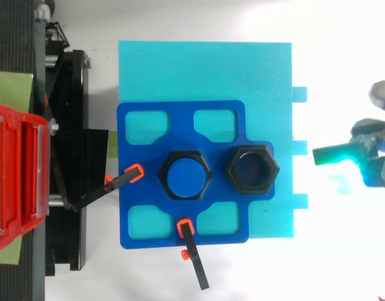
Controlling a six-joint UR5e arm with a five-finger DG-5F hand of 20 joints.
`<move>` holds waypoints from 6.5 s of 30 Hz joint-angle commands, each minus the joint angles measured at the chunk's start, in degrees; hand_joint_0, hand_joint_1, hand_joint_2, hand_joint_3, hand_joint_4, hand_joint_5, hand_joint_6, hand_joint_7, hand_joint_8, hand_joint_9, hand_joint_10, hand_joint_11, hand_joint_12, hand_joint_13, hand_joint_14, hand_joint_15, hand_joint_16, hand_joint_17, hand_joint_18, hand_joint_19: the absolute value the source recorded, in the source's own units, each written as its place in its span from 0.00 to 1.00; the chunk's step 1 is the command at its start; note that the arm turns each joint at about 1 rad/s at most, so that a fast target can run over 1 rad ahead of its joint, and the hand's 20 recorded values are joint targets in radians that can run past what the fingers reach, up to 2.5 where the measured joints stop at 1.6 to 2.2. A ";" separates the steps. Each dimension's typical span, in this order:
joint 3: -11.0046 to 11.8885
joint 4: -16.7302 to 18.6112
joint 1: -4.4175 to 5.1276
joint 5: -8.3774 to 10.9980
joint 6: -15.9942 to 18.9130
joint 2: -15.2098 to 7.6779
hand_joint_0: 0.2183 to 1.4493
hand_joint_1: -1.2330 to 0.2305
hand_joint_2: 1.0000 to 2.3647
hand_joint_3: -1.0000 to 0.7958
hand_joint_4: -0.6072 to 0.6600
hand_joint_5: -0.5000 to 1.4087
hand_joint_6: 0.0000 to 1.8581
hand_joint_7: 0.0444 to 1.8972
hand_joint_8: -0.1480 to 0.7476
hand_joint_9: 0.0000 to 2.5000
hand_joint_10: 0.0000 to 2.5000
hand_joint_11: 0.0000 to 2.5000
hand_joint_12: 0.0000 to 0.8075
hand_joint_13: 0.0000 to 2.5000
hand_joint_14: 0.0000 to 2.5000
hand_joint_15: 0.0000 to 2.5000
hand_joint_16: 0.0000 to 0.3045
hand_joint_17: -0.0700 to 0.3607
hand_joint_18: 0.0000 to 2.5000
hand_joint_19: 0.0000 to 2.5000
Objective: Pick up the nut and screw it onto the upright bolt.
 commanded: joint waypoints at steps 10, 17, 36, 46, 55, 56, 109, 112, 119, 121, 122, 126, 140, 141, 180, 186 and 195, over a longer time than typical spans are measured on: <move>0.00 4.08 0.80 2.51 -2.75 -4.20 0.18 0.44 0.00 0.28 0.67 0.15 0.27 0.37 0.49 0.16 0.00 0.00 0.49 0.09 0.00 0.00 0.16 0.42 0.00 0.00; 3.78 7.15 0.44 3.30 -8.46 -8.51 0.15 0.43 0.00 0.28 0.68 0.15 0.27 0.38 0.51 0.16 0.00 0.00 0.51 0.09 0.00 0.00 0.17 0.44 0.00 0.00; 5.72 7.77 -1.23 2.95 -8.37 -11.94 0.15 0.42 0.00 0.28 0.69 0.15 0.27 0.38 0.51 0.16 0.00 0.00 0.51 0.10 0.00 0.00 0.17 0.44 0.00 0.00; 5.72 8.38 -1.23 3.21 -7.93 -14.05 0.15 0.43 0.00 0.28 0.69 0.15 0.27 0.38 0.51 0.16 0.00 0.00 0.51 0.11 0.00 0.00 0.17 0.44 0.00 0.00; 5.81 9.88 -1.49 3.91 -7.32 -14.49 0.14 0.44 0.00 0.28 0.69 0.15 0.27 0.38 0.52 0.16 0.00 0.00 0.52 0.11 0.00 0.00 0.18 0.44 0.01 0.00; 5.81 10.05 -1.49 4.35 -6.97 -14.49 0.13 0.43 0.00 0.28 0.69 0.15 0.27 0.38 0.52 0.16 0.00 0.00 0.53 0.11 0.00 0.00 0.18 0.45 0.01 0.00; 5.81 23.15 3.08 24.92 -9.17 -16.95 0.05 0.30 0.00 0.28 0.67 0.10 0.27 0.38 0.49 0.00 0.00 0.00 0.59 0.00 0.00 0.00 0.22 0.51 0.00 0.00; 5.81 23.50 3.08 24.83 -9.25 -17.56 0.06 0.31 0.00 0.28 0.67 0.10 0.27 0.38 0.49 0.00 0.00 0.00 0.59 0.00 0.00 0.00 0.22 0.51 0.00 0.00; 6.33 26.58 3.08 24.74 -9.78 -19.06 0.06 0.31 0.00 0.28 0.69 0.11 0.27 0.37 0.51 0.00 0.00 0.00 0.59 0.00 0.00 0.00 0.22 0.52 0.00 0.00; 6.33 26.67 3.08 24.74 -10.04 -19.14 0.06 0.31 0.00 0.28 0.69 0.11 0.27 0.37 0.52 0.00 0.00 0.00 0.59 0.00 0.00 0.00 0.22 0.52 0.00 0.00; 6.33 26.93 3.17 24.74 -10.40 -19.14 0.06 0.31 0.00 0.28 0.69 0.11 0.27 0.37 0.52 0.00 0.00 0.00 0.59 0.00 0.00 0.00 0.22 0.52 0.00 0.00; 6.51 27.46 3.34 24.57 -10.04 -20.64 0.07 0.32 0.00 0.28 0.69 0.11 0.27 0.38 0.52 0.00 0.00 0.00 0.59 0.00 0.00 0.00 0.22 0.51 0.00 0.00; 6.68 27.46 2.91 24.22 -9.25 -21.08 0.07 0.34 0.00 0.28 0.70 0.12 0.27 0.39 0.53 0.01 0.00 0.00 0.59 0.01 0.00 0.00 0.22 0.51 0.00 0.00; 6.68 27.46 2.82 24.22 -9.25 -21.08 0.07 0.34 0.00 0.28 0.70 0.12 0.27 0.39 0.53 0.01 0.00 0.00 0.59 0.01 0.00 0.00 0.22 0.51 0.00 0.00; 6.68 23.50 2.29 19.56 -7.76 -21.08 0.08 0.33 0.00 0.28 0.72 0.13 0.27 0.40 0.54 0.05 0.00 0.00 0.59 0.07 0.00 0.00 0.21 0.50 0.00 0.00; 6.68 21.92 2.29 19.56 -6.44 -21.08 0.08 0.33 0.00 0.28 0.73 0.13 0.27 0.41 0.54 0.06 0.00 0.00 0.58 0.07 0.00 0.00 0.21 0.49 0.00 0.00; 6.68 20.95 2.29 19.12 -6.00 -21.08 0.09 0.32 0.00 0.28 0.75 0.14 0.27 0.44 0.55 0.08 0.00 0.00 0.57 0.10 0.00 0.00 0.20 0.48 0.03 0.00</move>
